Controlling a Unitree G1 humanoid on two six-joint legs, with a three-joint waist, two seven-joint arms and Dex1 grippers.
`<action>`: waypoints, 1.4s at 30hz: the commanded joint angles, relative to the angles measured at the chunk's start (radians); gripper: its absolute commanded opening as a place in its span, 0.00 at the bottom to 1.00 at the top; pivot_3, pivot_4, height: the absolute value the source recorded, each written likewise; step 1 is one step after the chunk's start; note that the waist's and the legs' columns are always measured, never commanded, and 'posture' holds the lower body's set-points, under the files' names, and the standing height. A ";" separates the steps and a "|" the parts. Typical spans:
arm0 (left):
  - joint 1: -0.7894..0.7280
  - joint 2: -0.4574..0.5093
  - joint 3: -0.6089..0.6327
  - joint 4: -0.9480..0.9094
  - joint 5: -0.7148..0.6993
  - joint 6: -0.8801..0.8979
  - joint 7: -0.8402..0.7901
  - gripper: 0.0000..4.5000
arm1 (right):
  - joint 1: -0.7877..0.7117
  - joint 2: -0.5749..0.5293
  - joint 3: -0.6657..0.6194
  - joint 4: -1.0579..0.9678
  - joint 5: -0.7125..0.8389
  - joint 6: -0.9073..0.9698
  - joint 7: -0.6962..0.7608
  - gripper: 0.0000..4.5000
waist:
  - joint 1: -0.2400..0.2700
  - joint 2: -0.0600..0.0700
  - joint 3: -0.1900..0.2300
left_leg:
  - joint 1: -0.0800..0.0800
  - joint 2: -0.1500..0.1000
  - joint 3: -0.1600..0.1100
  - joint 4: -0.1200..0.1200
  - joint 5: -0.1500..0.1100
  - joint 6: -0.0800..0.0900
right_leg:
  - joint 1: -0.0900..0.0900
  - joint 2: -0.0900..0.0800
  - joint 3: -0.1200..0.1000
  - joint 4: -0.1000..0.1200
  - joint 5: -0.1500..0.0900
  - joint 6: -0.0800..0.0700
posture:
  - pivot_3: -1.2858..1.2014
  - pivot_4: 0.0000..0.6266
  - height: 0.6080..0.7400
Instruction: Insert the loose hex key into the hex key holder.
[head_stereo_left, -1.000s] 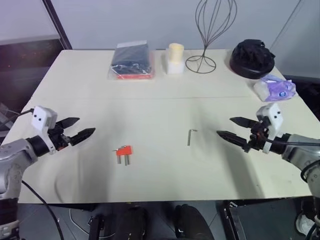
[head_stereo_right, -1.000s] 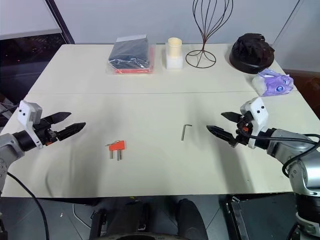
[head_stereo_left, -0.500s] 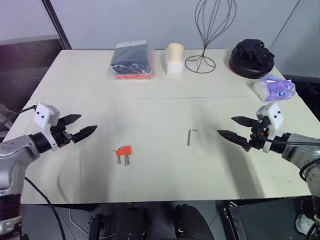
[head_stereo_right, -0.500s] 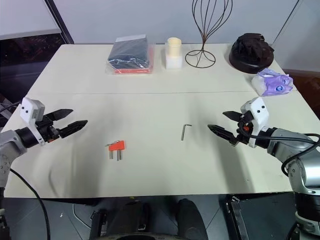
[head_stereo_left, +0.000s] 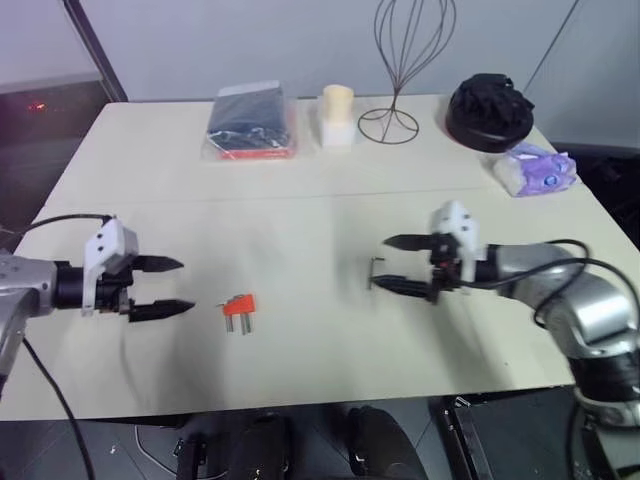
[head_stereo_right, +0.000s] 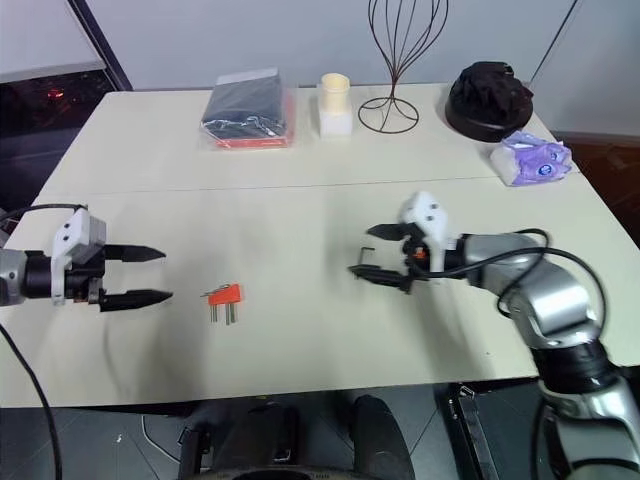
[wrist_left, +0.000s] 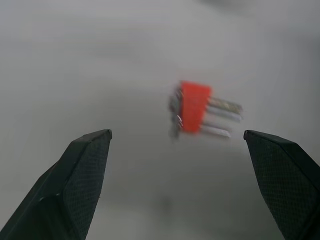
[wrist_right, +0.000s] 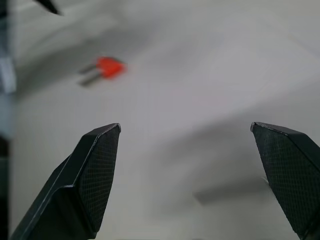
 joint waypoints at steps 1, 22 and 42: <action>0.001 0.020 0.051 -0.002 0.000 -0.023 0.000 0.98 | -0.080 0.087 0.112 0.063 -0.062 -0.049 0.040 0.97 | 0.002 0.000 0.000 | 0.000 0.000 0.000 0.000 0.000 0.000 | 0.000 0.000 0.000 0.000 0.000 0.000 | 0.52 0.24 1.00; 0.222 -0.069 0.233 -0.221 -0.082 0.094 0.153 0.98 | -0.421 0.583 0.293 0.997 -0.471 -0.691 0.145 0.97 | -0.019 0.000 0.000 | -0.001 -0.001 0.000 0.000 0.000 -0.001 | -0.002 0.000 -0.001 0.002 0.002 0.003 | 0.52 0.24 1.00; 0.284 -0.095 0.252 -0.274 -0.083 0.108 0.202 1.00 | -0.495 0.745 0.221 1.291 -0.590 -0.874 0.123 0.85 | -0.051 0.001 0.000 | 0.000 -0.001 -0.001 -0.005 0.002 -0.005 | -0.003 0.001 -0.001 0.003 0.002 0.003 | 0.52 0.24 1.00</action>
